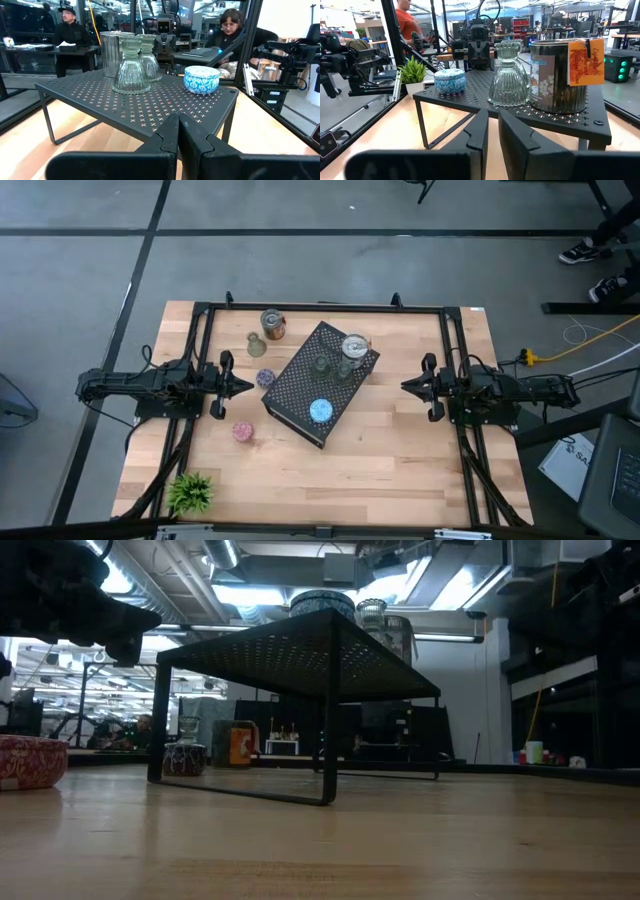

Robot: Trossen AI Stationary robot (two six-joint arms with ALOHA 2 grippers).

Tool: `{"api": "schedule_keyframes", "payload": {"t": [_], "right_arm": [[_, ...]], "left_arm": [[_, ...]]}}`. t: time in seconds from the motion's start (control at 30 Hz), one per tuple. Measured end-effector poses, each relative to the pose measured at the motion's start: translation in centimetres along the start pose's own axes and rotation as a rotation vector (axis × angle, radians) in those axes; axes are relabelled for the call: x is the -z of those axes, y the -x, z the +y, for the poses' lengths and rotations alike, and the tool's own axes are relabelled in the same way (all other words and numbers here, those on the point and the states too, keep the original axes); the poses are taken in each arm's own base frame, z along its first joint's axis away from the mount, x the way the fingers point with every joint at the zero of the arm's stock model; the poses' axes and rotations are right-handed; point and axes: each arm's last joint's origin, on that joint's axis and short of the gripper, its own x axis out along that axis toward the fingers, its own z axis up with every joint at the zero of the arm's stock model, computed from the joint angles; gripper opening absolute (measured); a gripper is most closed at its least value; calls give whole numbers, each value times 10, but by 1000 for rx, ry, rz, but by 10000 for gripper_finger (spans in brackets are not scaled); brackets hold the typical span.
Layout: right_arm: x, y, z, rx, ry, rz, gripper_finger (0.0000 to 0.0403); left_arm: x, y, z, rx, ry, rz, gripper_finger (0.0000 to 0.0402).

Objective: Pick & Place candle stick holders
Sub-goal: Put the scented candle on the shelf

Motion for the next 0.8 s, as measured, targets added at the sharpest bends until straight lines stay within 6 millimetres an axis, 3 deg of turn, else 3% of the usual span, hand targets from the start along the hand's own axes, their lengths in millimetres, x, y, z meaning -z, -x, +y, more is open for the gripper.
{"api": "schedule_keyframes", "payload": {"t": [0.8], "right_arm": [[0, 0, 0, -2, 0, 0, 48]], "left_arm": [[0, 0, 0, 0, -79, 0, 2]]}}
